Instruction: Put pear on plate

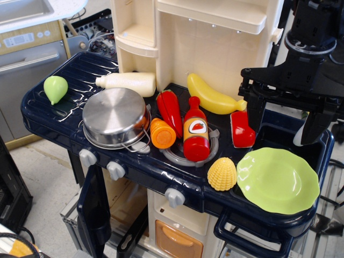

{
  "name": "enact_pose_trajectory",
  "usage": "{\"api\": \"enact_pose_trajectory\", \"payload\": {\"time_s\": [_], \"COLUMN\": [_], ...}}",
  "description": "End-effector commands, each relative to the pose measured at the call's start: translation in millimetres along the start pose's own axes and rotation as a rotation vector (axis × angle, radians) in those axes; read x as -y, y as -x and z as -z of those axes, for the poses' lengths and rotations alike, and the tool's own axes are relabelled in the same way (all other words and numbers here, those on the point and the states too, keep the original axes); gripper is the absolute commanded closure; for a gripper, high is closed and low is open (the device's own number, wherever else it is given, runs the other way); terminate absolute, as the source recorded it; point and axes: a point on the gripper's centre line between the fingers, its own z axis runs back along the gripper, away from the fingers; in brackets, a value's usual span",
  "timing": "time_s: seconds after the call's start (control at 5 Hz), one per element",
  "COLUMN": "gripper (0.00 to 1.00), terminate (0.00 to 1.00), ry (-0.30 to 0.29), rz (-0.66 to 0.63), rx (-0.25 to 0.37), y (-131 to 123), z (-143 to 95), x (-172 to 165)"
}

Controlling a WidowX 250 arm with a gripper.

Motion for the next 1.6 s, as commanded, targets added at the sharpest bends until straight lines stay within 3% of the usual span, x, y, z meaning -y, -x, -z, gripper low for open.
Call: {"api": "enact_pose_trajectory", "payload": {"time_s": [0.0, 0.2, 0.4, 0.6, 0.8, 1.0, 1.2, 1.4], "gripper": [0.00, 0.00, 0.00, 0.00, 0.00, 0.00, 0.00, 0.00], "terminate": [0.00, 0.00, 0.00, 0.00, 0.00, 0.00, 0.00, 0.00], "ry": [0.000, -0.050, -0.232, -0.328, -0.365, -0.350, -0.286, -0.273], "rz": [0.000, -0.021, -0.010, -0.013, -0.040, -0.064, -0.033, -0.035], "rx": [0.000, 0.038, 0.072, 0.057, 0.087, 0.157, 0.107, 0.133], "y": [0, 3, -1, -7, -12, -12, -22, -26], "z": [0, 2, -21, -34, -42, -25, -27, -20], "x": [0, -13, -61, -107, -156, -207, -256, -306]}}
